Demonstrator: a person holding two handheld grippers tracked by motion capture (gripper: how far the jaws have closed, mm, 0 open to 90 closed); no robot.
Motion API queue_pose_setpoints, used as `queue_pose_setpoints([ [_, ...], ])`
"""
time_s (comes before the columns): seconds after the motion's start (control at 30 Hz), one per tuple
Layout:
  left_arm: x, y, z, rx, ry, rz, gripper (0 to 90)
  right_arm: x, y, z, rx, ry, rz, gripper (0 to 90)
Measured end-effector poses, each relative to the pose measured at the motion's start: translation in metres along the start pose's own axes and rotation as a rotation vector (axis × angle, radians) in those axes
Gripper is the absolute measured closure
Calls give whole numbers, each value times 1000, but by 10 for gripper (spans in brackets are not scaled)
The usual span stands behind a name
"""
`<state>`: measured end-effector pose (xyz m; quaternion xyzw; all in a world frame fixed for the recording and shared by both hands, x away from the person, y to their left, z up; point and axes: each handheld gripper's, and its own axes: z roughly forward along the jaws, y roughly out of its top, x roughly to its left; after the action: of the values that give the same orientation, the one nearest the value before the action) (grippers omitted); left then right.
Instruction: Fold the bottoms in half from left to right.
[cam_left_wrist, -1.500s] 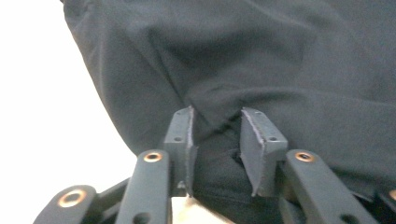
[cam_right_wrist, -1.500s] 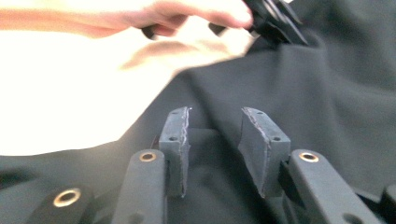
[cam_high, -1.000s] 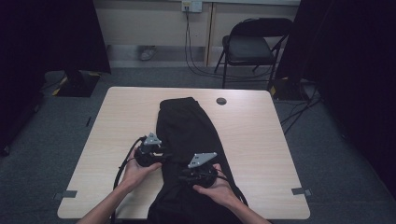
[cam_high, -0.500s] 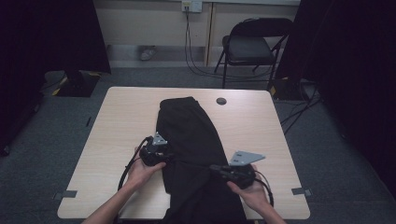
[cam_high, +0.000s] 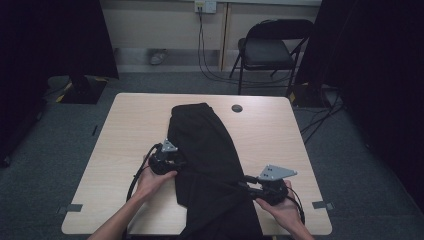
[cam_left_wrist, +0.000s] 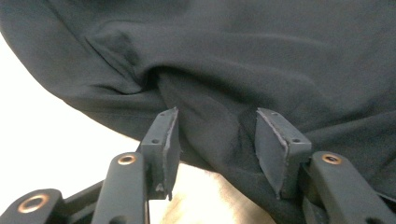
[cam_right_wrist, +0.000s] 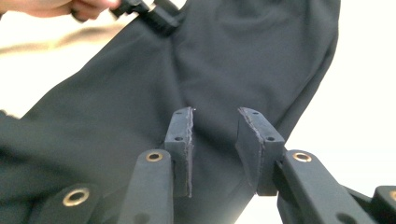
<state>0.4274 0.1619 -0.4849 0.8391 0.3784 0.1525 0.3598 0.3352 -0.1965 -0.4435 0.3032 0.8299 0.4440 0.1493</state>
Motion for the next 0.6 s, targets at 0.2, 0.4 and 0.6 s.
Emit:
queue_pose_setpoints([
  [0.2,-21,-1,-20,-33,-56,70,532,-13,-5,42,140,-47,3,542],
  [0.4,-30,-2,-22,-32,-89,79,511,-17,-15,53,188,-54,6,867],
  [0.6,-29,-2,-23,-37,-80,73,503,-18,0,24,49,-125,14,890],
])
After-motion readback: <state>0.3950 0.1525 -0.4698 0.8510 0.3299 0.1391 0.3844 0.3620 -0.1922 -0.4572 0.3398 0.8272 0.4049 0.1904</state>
